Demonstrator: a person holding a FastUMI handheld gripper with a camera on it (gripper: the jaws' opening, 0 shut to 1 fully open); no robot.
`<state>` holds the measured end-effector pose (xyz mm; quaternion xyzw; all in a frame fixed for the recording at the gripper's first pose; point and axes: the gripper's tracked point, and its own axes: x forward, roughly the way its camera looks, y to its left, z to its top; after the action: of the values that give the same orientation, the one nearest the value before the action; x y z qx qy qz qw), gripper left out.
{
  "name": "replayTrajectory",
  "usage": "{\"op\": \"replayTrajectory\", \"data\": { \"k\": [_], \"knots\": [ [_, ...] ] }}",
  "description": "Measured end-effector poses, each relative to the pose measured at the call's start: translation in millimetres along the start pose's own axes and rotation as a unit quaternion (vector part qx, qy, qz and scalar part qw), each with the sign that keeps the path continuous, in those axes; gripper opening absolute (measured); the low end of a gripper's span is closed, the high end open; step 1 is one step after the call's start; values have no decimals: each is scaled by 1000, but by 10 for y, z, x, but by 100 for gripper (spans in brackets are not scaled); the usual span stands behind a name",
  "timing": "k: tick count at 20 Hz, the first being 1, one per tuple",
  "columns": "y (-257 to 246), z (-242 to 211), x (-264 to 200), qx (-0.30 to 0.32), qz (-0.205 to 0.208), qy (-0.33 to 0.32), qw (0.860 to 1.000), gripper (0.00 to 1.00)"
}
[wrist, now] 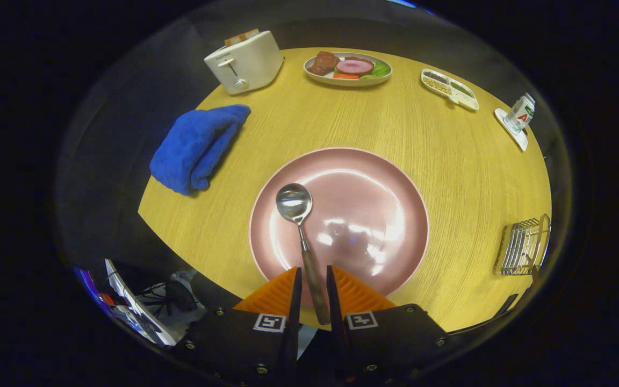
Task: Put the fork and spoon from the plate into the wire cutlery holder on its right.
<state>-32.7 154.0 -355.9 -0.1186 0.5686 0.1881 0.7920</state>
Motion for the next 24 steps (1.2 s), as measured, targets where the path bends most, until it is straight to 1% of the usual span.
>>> {"op": "replayTrajectory", "data": {
  "k": [7, 8, 9, 10, 11, 12, 15, 16, 19, 24],
  "knots": [
    [-56, -174, 256, -30, -17, 35, 999, 27],
    [-63, -139, 271, -27, -8, 33, 999, 27],
    [-18, -189, 220, -29, -10, 39, 999, 15],
    [-26, -196, 272, -32, -10, 45, 998, 15],
    [12, -168, 255, -26, 0, 42, 999, 16],
    [20, -192, 233, -21, 3, 46, 999, 7],
    [127, -145, 193, 15, 47, 36, 998, 6],
    [127, -133, 152, 31, 56, 32, 997, 6],
    [152, -45, 40, 95, 91, 24, 991, 6],
    [-50, 161, -273, 168, 111, -20, 979, 6]
  ]
}}
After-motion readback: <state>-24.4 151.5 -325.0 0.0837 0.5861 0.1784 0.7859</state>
